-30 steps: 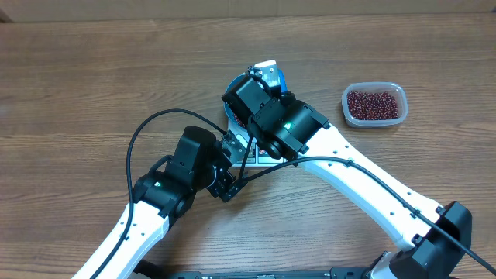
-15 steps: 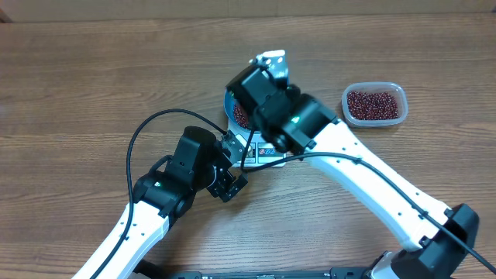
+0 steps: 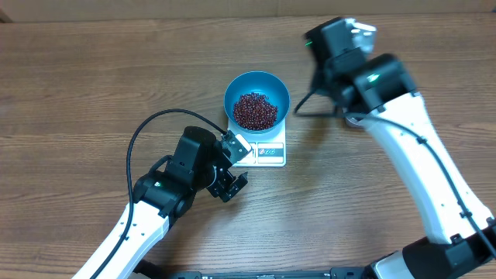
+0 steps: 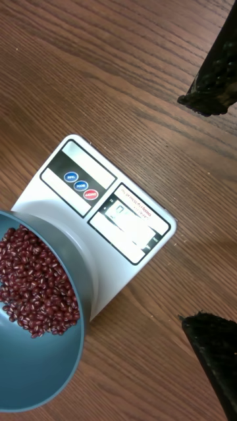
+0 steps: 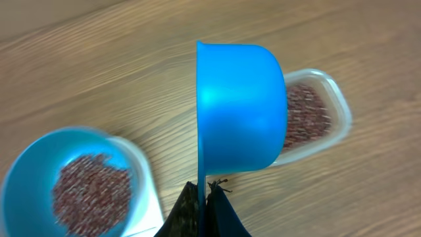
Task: Scoop item into bowl and weigh 150g on scale
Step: 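Move the empty blue scoop back over the bean tub, right gripper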
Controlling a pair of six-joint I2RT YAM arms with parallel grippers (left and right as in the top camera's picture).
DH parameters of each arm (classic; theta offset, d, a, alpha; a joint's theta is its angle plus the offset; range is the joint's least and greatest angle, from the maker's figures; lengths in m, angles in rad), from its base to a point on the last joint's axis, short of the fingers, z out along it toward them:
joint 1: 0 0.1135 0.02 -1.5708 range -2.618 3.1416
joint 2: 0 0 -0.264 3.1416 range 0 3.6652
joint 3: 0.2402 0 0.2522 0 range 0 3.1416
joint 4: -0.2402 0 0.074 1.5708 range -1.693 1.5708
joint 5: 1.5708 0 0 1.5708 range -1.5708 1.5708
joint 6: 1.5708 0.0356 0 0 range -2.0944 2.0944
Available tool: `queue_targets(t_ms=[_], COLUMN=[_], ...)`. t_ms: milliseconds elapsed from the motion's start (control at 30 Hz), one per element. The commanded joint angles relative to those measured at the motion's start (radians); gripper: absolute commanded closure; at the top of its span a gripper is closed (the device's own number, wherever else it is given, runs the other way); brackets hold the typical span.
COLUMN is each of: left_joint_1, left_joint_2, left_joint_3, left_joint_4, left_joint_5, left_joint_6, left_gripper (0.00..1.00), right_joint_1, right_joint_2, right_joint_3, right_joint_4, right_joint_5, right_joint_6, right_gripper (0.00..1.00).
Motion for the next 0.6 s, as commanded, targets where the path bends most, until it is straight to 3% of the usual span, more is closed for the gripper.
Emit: queue_targets(t_ms=[0, 233, 567], left_joint_1=[0.005, 0.005, 0.005], left_joint_2=[-0.01, -0.01, -0.01], left_joint_3=[-0.006, -0.006, -0.006], left_joint_4=[0.003, 0.003, 0.003], left_joint_5=[0.015, 0.015, 0.015], left_joint_6=[0.015, 0.015, 0.015], left_gripper=[0.01, 0.01, 0.0], right_joint_1=[-0.092, -0.21, -0.221], right_joint_2=[-0.026, -0.003, 0.079], right_joint_3=[0.028, 0.028, 0.028], right_joint_4=[0.003, -0.006, -0.047], right_joint_5=[-0.092, -0.122, -0.138], right_joint_6=[-0.06, -0.142, -0.185], right_gripper=[0.96, 0.96, 0.96])
